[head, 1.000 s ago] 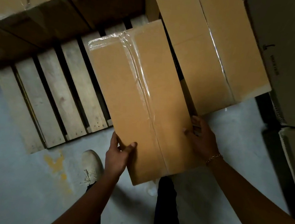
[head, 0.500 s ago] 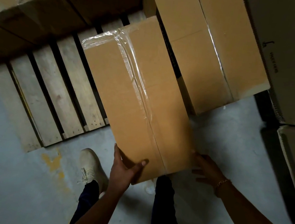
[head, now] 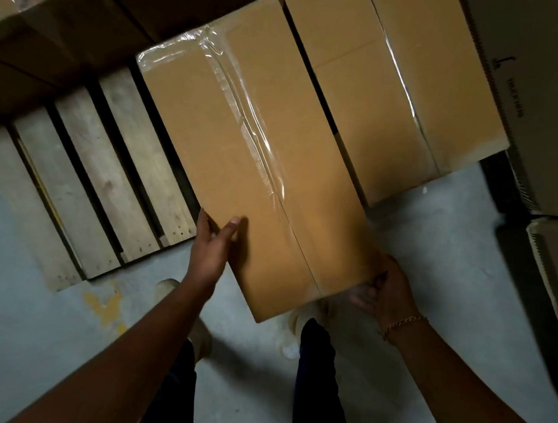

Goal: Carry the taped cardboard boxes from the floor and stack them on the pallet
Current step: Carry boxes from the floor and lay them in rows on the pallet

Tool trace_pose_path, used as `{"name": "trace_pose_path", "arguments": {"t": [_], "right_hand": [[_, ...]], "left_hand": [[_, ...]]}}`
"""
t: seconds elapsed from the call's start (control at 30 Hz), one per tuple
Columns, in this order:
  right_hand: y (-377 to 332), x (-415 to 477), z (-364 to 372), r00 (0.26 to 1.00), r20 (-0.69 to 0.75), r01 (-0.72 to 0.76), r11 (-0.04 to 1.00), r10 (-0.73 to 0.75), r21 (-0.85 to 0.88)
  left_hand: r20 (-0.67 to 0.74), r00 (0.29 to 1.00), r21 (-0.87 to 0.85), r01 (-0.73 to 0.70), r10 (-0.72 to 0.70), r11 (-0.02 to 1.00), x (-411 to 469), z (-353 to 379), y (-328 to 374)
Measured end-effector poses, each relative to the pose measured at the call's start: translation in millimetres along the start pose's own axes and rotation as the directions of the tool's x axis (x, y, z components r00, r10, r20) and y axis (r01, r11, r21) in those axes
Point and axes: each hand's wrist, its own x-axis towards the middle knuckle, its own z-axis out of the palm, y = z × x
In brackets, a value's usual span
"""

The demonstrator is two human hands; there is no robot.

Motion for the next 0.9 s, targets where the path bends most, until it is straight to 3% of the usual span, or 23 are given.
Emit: {"name": "trace_pose_path", "arguments": {"t": [0.9], "right_hand": [[-67.8, 2.2, 77.2, 0.991, 0.12, 0.054, 0.997, -0.06, 0.056]], "left_hand": [[-0.051, 0.998, -0.084, -0.039, 0.035, 0.996, 67.1, -29.4, 94.8]]}}
